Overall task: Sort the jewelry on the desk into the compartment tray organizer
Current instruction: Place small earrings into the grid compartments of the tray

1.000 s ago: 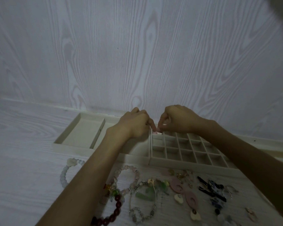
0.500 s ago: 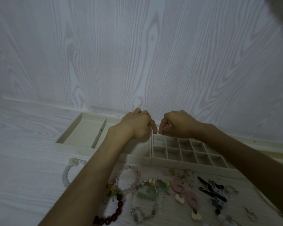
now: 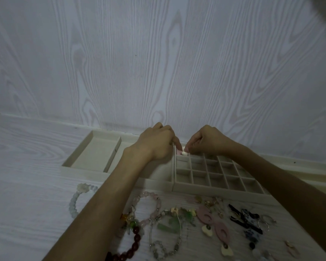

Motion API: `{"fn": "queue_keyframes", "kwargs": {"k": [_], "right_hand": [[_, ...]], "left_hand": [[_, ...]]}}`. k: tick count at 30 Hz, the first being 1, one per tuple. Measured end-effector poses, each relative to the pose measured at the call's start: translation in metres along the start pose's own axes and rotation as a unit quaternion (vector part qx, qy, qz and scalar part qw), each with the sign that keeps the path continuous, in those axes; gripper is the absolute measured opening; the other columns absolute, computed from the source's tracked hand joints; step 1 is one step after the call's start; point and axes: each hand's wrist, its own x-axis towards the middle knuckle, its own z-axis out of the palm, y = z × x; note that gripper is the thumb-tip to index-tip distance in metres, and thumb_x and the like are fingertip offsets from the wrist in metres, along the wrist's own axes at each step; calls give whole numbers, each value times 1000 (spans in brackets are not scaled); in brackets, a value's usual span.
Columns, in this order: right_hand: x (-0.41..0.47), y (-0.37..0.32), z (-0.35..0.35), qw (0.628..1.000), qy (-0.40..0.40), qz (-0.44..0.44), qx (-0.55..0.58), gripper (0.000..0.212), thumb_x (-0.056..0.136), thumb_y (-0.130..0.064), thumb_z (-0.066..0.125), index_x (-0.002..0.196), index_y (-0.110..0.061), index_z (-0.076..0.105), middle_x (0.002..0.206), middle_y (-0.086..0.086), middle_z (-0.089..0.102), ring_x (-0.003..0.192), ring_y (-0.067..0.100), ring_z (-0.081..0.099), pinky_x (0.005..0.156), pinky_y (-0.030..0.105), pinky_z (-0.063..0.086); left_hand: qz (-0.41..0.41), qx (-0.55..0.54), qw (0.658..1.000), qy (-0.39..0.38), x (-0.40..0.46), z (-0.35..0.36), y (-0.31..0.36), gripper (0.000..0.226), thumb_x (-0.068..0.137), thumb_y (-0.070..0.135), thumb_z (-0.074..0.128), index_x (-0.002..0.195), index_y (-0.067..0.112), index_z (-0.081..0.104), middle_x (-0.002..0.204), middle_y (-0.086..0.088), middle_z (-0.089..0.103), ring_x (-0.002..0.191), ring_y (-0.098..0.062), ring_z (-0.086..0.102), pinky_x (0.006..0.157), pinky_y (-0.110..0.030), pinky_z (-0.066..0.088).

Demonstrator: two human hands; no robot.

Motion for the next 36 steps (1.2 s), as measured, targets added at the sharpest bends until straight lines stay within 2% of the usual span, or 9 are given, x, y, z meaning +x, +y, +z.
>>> {"fn": "queue_keyframes", "kwargs": {"k": [4, 7, 15, 19, 26, 28, 32, 34, 36], "right_hand": [[-9, 4, 7, 995, 64, -45, -69, 16, 85, -25, 67, 96, -17, 75, 93, -2, 73, 71, 4, 59, 58, 13, 41], [-15, 5, 6, 991, 66, -67, -98, 19, 88, -24, 61, 101, -20, 74, 96, -2, 72, 73, 2, 55, 55, 10, 32], [-30, 3, -1, 955, 70, -125, -258, 35, 96, -19, 43, 123, -36, 59, 101, 0, 61, 86, 16, 50, 70, 26, 32], [-33, 3, 2, 927, 57, -130, -347, 41, 97, -17, 40, 132, -38, 49, 106, 0, 56, 88, 15, 44, 70, 27, 26], [-26, 3, 1, 959, 36, -86, -266, 39, 94, -12, 44, 123, -34, 59, 104, -1, 59, 89, 14, 44, 75, 26, 30], [-24, 4, 0, 969, 13, -75, -235, 39, 92, -9, 46, 119, -31, 63, 106, 0, 62, 94, 17, 50, 80, 29, 38], [-19, 3, -10, 992, 22, -50, -112, 40, 88, 1, 44, 110, -21, 70, 114, 7, 66, 84, 10, 57, 81, 28, 49], [-14, 2, -13, 993, 27, -47, -103, 41, 89, 1, 44, 110, -22, 70, 115, 7, 66, 85, 15, 61, 81, 33, 53], [-11, 1, -12, 991, 8, -46, -128, 41, 89, -1, 45, 110, -27, 69, 112, 5, 67, 83, 16, 60, 74, 30, 51]], "left_hand": [[6, -1, 1000, 22, 1, -2, 4, 38, 94, 14, 43, 107, 38, 70, 128, 9, 51, 113, -15, 39, 89, -29, 33], [3, 14, 1000, 4, 1, 1, 5, 37, 94, 18, 42, 107, 38, 70, 128, 8, 51, 113, -15, 39, 87, -29, 32], [7, -10, 1000, -16, 3, 5, 4, 36, 93, 18, 43, 104, 38, 70, 128, 10, 52, 112, -15, 39, 89, -31, 33], [5, -18, 999, -26, 3, 5, 3, 33, 94, 20, 44, 105, 37, 70, 127, 8, 52, 113, -16, 39, 95, -35, 36], [2, -56, 998, 38, 2, 1, 2, 35, 91, 16, 47, 101, 38, 72, 120, 10, 58, 109, -15, 41, 89, -33, 38], [2, -46, 999, 29, 3, 3, 3, 31, 92, 21, 48, 105, 36, 72, 121, 10, 57, 111, -15, 41, 90, -34, 38], [-1, -34, 999, 3, 4, 8, 3, 28, 94, 26, 48, 107, 36, 71, 124, 11, 56, 112, -15, 41, 88, -32, 37], [0, -37, 999, 5, 4, 8, 2, 28, 94, 25, 48, 105, 36, 71, 124, 11, 56, 111, -16, 41, 86, -31, 36], [0, -37, 999, 2, 4, 8, 2, 28, 94, 24, 48, 105, 36, 71, 124, 11, 55, 111, -16, 41, 86, -31, 36]]}}
